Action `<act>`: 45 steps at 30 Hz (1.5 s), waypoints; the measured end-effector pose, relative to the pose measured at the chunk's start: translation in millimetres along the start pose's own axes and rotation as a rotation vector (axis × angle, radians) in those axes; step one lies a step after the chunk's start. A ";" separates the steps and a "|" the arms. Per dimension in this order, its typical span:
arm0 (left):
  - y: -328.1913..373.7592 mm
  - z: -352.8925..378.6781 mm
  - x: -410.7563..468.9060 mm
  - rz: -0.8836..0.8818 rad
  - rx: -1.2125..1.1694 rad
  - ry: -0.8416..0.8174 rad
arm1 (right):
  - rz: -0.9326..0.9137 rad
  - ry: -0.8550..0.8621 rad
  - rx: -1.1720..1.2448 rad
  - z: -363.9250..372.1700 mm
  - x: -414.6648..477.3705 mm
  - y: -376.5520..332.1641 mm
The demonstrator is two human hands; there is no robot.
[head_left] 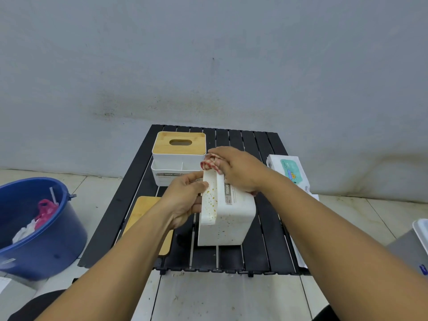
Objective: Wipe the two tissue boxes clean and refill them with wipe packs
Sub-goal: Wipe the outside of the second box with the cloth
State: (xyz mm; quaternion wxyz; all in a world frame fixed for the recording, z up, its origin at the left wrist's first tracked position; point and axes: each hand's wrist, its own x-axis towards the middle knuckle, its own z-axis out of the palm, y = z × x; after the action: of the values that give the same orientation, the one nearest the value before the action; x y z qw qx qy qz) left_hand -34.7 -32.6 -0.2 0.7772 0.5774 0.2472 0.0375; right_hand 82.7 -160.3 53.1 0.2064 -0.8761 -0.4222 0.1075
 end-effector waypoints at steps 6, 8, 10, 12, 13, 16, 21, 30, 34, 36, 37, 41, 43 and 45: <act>-0.1 3.3 -3.4 -0.053 0.043 0.003 | 0.186 0.104 0.166 -4.0 8.6 10.8; 0.9 3.4 -4.7 -0.062 0.025 0.000 | 0.282 0.179 0.351 -4.1 2.8 20.4; 1.5 4.0 -7.2 -0.074 -0.001 0.003 | 0.380 0.225 0.563 -3.4 -5.2 31.5; 0.7 6.4 -9.7 -0.085 -0.047 0.000 | 0.464 0.252 0.762 -1.1 -18.1 40.9; -0.4 9.4 -11.4 -0.088 -0.079 -0.002 | 0.509 0.276 0.856 1.1 -25.8 46.2; -5.5 24.8 -19.0 -0.109 -0.239 0.035 | 0.651 0.415 1.179 8.6 -52.9 58.2; -16.3 26.4 -33.0 -0.071 0.210 0.218 | 0.824 0.627 1.228 4.4 -77.4 70.8; 5.3 -2.0 -13.2 0.387 0.632 0.077 | 0.703 0.630 1.123 6.9 -70.6 45.4; 5.6 -4.6 -13.5 0.419 0.665 0.206 | 0.735 0.674 1.387 3.3 -74.2 40.8; 6.1 -7.9 -16.4 0.417 0.750 0.219 | 0.718 0.710 1.464 1.8 -74.0 40.4; 6.0 -9.8 -18.0 0.404 0.780 0.191 | 0.682 0.718 1.488 1.5 -72.9 40.0; 4.5 -14.0 -21.6 0.344 0.852 0.014 | 0.446 0.687 1.309 9.4 -72.5 27.5; 3.5 -16.9 -19.6 0.373 0.866 0.012 | 0.291 0.592 0.938 16.7 -77.9 15.6; 3.8 -18.1 -17.8 0.399 0.831 0.063 | 0.182 0.457 0.542 28.5 -81.6 9.5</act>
State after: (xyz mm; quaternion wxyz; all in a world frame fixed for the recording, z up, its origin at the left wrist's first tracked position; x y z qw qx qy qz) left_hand -57.2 -21.6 5.6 0.4496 0.8749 0.1489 0.1016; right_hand 28.4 -221.9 24.5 0.5095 -0.8250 -0.2419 0.0349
